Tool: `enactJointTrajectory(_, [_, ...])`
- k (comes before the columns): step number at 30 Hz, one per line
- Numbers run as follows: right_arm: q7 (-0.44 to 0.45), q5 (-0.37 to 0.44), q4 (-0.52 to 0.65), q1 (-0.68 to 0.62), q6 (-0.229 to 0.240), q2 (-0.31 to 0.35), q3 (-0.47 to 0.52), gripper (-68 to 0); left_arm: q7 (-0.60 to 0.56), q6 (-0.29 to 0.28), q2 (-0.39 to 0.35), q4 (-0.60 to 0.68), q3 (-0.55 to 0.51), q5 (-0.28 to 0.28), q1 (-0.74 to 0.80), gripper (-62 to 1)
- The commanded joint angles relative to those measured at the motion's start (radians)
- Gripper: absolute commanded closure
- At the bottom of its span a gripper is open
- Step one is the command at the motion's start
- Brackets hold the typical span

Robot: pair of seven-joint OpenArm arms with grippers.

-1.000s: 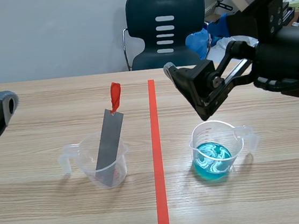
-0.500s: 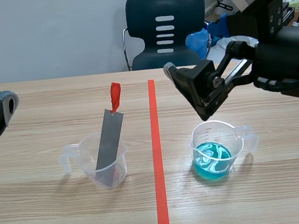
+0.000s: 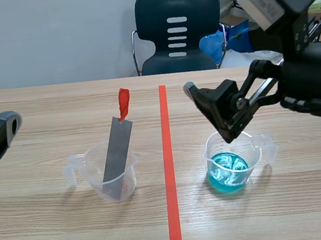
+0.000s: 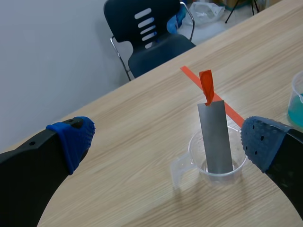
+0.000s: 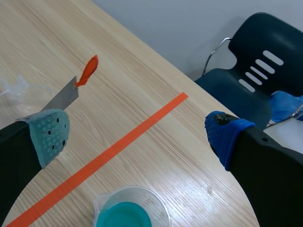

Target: Do the redox reaction experiment

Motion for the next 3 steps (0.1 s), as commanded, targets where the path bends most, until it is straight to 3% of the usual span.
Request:
enactJointTrajectory(1, [0.011, 0.005, 0.041, -0.003, -0.005, 0.008, 0.031, -58.4, 0.002, 0.006, 0.005, 0.008, -0.003, -0.008, 0.008, -62.3])
enactJointTrajectory(3, [0.008, 0.005, 0.052, -0.005, -0.005, 0.008, 0.041, -58.4, 0.001, 0.006, 0.005, 0.008, -0.003, -0.008, 0.008, -62.3])
